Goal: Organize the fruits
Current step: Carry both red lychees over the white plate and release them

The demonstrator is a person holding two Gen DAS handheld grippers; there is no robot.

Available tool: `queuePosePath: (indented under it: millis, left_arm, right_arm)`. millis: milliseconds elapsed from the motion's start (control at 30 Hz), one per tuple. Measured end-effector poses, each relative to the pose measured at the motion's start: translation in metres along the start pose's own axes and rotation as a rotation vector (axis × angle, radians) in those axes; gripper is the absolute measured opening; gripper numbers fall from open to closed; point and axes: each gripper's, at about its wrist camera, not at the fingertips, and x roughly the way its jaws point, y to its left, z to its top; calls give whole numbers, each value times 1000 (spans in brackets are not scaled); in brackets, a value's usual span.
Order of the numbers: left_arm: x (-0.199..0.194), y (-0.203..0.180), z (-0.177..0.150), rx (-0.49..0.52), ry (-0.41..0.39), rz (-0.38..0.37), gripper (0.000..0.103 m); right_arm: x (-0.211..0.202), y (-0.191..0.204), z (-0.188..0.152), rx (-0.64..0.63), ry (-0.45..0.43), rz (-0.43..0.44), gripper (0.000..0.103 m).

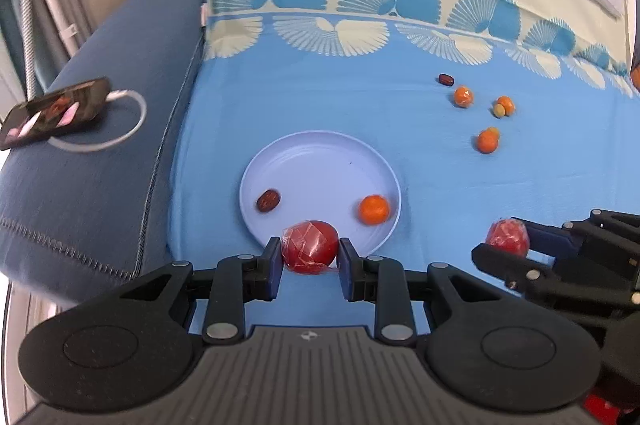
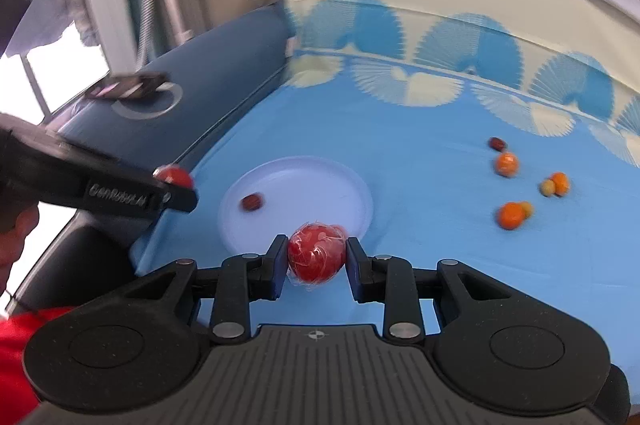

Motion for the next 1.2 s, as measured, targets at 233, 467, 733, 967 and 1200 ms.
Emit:
queuePosePath:
  millis: [233, 467, 733, 967, 1200]
  left_arm:
    - [-15, 11, -16, -44, -24, -41, 32]
    - [-30, 11, -21, -45, -74, -58, 32]
    - [-32, 19, -23, -77, -78, -67, 32]
    - [-29, 19, -23, -73, -74, -73, 32]
    - [-26, 19, -22, -72, -66, -75, 32]
  right_arm:
    - [-18, 37, -6, -116, -25, -17, 32]
    - [-26, 48, -5, -154, -32, -30, 32]
    - [-28, 57, -5, -191, -32, -30, 32]
    - [-27, 56, -5, -195, -25, -28, 32]
    - [-25, 55, -5, -194, -15, -21, 32]
